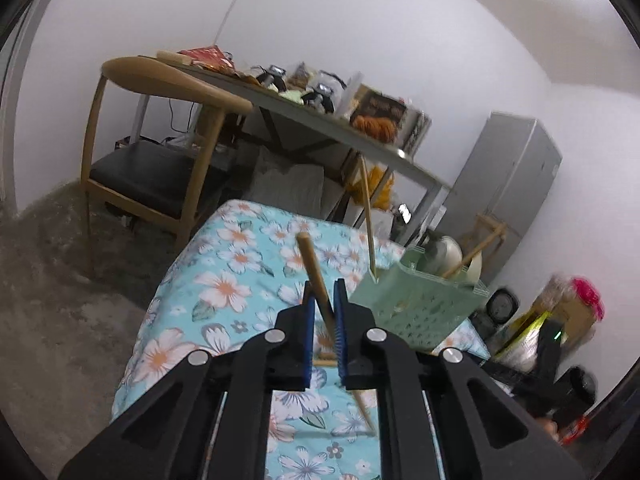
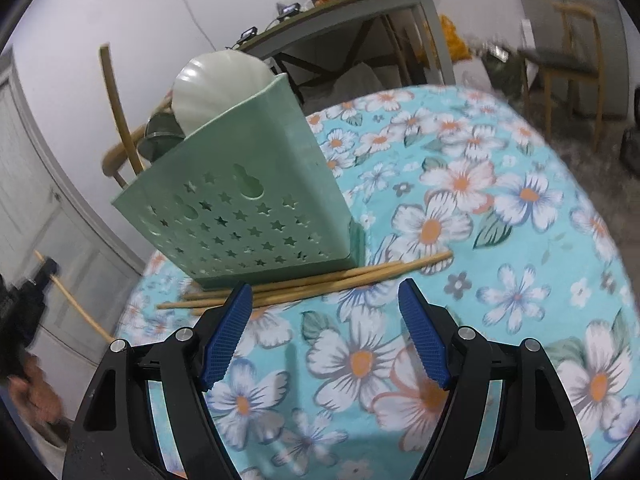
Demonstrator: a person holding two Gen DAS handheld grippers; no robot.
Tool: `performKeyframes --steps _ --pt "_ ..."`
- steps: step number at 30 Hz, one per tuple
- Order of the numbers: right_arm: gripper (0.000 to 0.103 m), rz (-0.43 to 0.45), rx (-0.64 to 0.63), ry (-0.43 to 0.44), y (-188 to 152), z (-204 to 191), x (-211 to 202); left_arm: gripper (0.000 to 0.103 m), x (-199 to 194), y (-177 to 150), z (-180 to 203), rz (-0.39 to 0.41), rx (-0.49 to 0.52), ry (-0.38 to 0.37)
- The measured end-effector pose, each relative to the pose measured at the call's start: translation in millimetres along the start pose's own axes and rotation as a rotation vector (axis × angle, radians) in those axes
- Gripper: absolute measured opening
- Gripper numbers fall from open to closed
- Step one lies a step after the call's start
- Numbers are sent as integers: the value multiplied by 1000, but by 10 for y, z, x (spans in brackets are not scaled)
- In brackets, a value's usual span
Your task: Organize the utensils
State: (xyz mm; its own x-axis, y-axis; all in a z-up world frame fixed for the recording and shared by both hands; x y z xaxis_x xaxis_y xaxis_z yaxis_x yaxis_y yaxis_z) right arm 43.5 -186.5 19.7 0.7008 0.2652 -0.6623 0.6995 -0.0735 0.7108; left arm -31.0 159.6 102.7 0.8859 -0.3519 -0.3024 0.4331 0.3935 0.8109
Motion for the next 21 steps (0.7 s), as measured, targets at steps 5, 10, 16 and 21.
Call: performKeyframes --steps 5,10,16,21 --pt "71 25 -122 -42 -48 -225 40 7 -250 114 -177 80 -7 55" --pt "63 48 -276 -81 -148 -568 119 6 -454 187 -255 157 19 105" --pt "53 -19 -435 -63 -218 -861 316 6 -516 217 -420 162 -10 122" --pt "45 -56 -629 -77 -276 -1165 381 6 -548 192 -477 157 -18 126"
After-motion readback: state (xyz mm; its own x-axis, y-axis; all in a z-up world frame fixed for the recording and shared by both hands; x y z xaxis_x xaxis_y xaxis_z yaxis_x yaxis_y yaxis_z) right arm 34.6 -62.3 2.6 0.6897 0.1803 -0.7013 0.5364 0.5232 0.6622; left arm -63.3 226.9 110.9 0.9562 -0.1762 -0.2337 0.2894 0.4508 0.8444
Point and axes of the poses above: each gripper's, at about its wrist camera, not at the fingertips, and x roughly the way its jaws point, z to its right, y to its top, the point moved 4 cm from there along x, roughly the way its jaws point, and after that the axes turned 8 degrees about -y, right-handed, at the moved point
